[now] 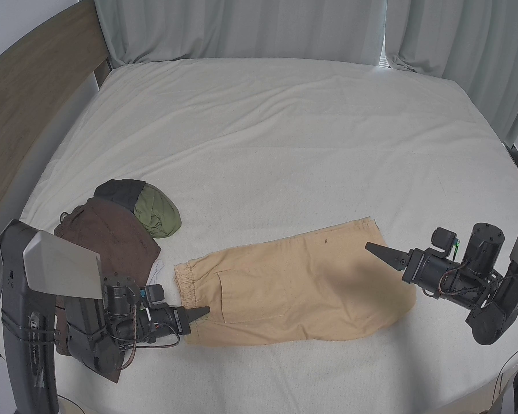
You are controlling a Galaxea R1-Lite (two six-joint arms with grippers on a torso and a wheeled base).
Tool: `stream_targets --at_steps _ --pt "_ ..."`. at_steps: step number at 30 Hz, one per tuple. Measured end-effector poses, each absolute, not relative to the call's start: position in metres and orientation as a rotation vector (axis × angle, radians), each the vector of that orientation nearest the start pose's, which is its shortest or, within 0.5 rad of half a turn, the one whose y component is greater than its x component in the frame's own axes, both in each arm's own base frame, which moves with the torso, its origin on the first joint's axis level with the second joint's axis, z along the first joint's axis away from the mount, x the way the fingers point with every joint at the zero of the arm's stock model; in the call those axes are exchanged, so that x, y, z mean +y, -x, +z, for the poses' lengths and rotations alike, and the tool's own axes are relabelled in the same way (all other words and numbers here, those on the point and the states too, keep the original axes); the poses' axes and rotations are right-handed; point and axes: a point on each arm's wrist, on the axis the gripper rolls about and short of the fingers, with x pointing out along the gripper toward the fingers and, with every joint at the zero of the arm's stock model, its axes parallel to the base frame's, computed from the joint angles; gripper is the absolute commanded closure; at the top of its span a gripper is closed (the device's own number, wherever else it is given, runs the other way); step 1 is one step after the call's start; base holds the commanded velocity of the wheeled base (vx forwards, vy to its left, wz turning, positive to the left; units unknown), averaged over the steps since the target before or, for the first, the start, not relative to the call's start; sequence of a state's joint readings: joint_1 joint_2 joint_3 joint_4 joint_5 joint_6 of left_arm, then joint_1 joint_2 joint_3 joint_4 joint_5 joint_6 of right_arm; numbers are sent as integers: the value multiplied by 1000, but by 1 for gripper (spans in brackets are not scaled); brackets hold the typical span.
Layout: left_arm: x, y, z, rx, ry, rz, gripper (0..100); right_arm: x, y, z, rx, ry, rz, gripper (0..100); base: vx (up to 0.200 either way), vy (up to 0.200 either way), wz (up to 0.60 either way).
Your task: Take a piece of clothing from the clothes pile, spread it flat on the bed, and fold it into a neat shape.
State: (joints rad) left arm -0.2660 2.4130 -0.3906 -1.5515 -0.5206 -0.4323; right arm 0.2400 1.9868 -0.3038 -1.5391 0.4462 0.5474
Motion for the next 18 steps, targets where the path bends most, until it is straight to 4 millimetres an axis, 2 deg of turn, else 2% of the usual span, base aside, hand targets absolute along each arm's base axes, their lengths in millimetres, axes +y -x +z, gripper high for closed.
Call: stream_targets --at_steps 18 --pt "-54 -285 -10 594 510 -674 100 77 -263 76 344 -538 633 0 0 0 0"
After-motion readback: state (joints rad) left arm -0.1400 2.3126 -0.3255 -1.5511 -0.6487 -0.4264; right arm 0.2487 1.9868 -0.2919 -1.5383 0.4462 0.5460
